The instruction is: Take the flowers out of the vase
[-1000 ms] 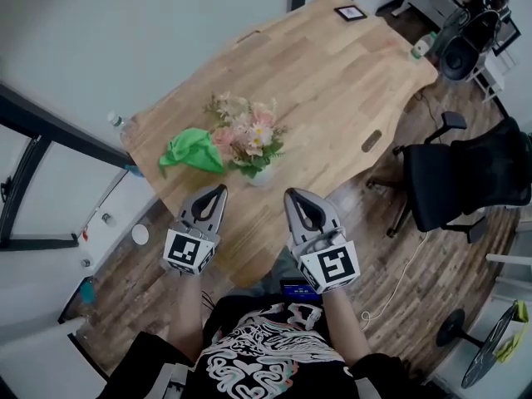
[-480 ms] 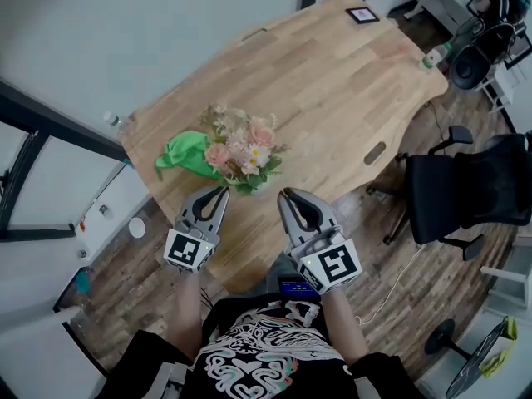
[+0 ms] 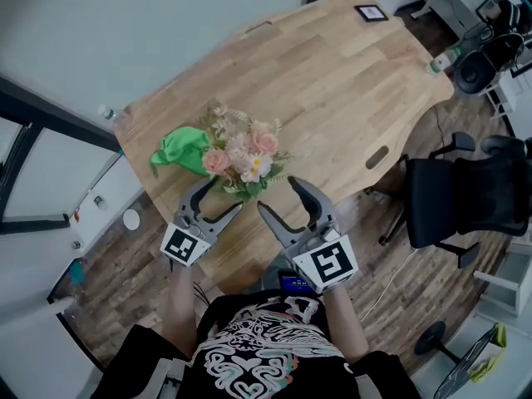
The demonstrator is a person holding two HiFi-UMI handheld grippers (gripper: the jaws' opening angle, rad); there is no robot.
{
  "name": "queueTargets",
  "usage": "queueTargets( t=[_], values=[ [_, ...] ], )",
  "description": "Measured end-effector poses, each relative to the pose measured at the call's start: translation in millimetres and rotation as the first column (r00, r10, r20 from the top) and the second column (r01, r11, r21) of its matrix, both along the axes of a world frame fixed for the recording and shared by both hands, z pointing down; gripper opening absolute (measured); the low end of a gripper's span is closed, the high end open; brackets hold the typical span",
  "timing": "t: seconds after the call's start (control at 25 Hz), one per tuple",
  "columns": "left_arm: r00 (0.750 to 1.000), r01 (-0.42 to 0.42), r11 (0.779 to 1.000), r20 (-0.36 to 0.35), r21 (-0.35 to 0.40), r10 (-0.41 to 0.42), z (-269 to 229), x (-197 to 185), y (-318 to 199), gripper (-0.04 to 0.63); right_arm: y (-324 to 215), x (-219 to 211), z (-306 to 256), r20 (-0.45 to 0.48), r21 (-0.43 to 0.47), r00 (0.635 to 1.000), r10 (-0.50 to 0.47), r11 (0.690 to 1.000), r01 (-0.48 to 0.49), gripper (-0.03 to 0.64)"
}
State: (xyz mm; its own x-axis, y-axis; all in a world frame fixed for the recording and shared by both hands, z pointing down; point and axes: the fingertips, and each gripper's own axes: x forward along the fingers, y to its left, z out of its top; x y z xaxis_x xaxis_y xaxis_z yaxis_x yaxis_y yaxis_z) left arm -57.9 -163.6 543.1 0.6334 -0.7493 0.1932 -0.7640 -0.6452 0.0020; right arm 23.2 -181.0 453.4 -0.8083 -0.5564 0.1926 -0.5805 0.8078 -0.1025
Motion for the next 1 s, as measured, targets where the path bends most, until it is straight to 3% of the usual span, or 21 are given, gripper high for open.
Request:
queueTargets(
  t=[0.08,0.2,0.44,0.56,0.68,0.88,1.0],
  values=[
    [1.000,-0.027,1.000,0.003,-0.013,0.027,5,6,-4,0.368,-5,-2,1,-0.009,0.000,1.000,-0.005,1.000,0.005,0.278],
    [0.997,-0.073,0.997,-0.009,-0.010,0.073,11,15,-10,0.402,-12,-11,2,-0.018,-0.015,0.999,-0.033,0.999,0.033,0.329],
    [0.995,-0.089,0.996,-0.033,-0.004,0.089,12,25,-29,0.402,-31,-29,1,-0.043,-0.033,0.996,-0.083,0.996,0.082,0.350],
    [0.989,-0.149,0.988,0.034,0.042,0.147,16,36,-33,0.402,-36,-37,5,-0.046,-0.036,0.993,-0.105,0.994,0.103,0.350],
    [0.985,-0.169,0.982,0.031,0.079,0.167,14,45,-39,0.402,-39,-45,8,-0.042,-0.040,0.992,-0.121,0.992,0.119,0.349],
    [0.988,-0.148,0.987,0.039,0.057,0.146,18,45,-50,0.399,-37,-50,8,-0.064,-0.021,0.986,-0.153,0.988,0.151,0.350],
    [0.983,-0.158,0.986,0.098,0.043,0.153,25,46,-54,0.380,-30,-51,9,-0.087,-0.020,0.978,-0.188,0.982,0.187,0.350]
  ],
)
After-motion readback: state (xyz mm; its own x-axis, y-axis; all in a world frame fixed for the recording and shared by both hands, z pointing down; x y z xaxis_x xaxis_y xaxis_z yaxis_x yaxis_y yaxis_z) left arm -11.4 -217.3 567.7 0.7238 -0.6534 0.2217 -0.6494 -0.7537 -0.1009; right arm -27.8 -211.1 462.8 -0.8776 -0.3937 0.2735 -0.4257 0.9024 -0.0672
